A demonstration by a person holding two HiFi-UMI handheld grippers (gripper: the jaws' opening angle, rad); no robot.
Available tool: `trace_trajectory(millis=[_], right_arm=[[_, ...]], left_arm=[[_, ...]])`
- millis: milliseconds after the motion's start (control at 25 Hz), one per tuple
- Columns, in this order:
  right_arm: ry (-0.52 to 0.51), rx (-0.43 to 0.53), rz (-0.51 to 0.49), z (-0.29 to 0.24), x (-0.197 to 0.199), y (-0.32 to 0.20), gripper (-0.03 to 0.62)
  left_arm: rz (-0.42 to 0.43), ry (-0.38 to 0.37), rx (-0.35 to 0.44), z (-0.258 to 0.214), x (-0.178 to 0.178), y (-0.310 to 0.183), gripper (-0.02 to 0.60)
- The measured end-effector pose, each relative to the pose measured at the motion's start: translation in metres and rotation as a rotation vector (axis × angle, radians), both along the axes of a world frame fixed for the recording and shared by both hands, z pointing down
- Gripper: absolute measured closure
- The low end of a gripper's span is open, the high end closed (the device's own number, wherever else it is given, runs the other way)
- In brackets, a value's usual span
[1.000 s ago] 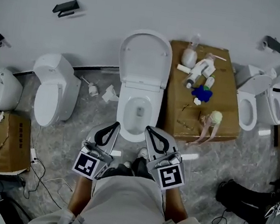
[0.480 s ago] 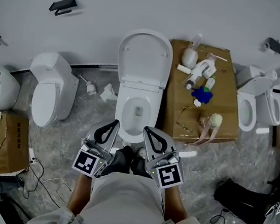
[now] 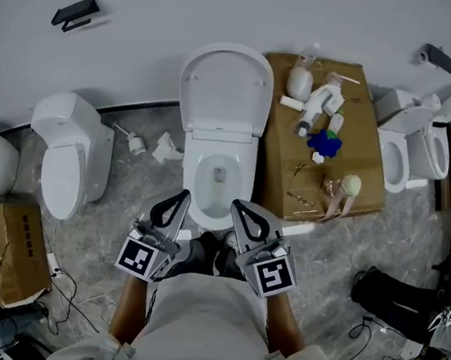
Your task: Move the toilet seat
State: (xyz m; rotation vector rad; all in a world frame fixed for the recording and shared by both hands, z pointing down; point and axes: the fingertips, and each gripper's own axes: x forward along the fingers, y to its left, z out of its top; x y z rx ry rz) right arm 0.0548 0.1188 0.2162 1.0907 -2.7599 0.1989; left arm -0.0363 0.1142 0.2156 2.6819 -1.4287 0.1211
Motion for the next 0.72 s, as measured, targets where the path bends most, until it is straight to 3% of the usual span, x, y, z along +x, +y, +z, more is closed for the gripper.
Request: trace_trajectory(millis=[440, 720], right_arm=[[0.036, -0.070, 0.094, 0.038, -0.021, -0.024, 0.591], [0.056, -0.107, 0.095, 0.063, -0.019, -0.032, 0.589]], left_arm=[[0.061, 0.047, -0.084, 0.041, -0.019, -0.023, 0.580], [0.069, 0.040, -0.132, 0.068, -0.016, -0.029, 0.578]])
